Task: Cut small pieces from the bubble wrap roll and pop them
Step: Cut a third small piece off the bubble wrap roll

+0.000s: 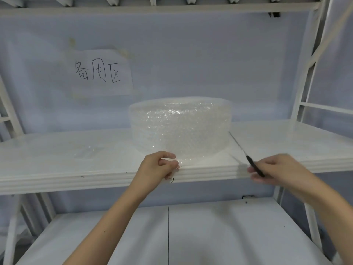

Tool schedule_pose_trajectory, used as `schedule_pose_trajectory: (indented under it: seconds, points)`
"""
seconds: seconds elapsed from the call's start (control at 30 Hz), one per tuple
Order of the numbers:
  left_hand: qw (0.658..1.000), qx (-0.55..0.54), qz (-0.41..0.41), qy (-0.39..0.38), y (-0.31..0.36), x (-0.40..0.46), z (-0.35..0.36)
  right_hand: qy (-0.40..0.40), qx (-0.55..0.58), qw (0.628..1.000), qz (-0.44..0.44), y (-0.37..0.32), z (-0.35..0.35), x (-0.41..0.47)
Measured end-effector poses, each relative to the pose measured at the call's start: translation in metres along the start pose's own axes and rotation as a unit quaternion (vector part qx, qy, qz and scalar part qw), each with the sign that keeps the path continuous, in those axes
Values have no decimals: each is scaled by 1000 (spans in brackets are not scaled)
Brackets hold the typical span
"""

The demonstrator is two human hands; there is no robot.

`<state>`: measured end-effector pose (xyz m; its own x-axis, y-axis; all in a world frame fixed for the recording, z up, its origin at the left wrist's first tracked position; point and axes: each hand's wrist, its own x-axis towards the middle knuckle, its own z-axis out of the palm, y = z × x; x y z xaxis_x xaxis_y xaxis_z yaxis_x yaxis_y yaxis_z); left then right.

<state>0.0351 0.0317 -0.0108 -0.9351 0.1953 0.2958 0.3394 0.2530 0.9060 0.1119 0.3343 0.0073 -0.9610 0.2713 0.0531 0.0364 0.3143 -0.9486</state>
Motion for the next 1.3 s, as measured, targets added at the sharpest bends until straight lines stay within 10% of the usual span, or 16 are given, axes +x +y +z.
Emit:
schedule_pose_trajectory:
  seconds: [0.13,0.47,1.3]
  points:
    - [1000,-11,3,1,-1,-1,-2,-117,258,957,67,26,63,-31]
    - [998,22,8,52,-5,1,-1,-334,260,901,92,53,145,-43]
    - [999,-19,-13,27,6,-7,3,-329,269,905,-20,34,157,-8]
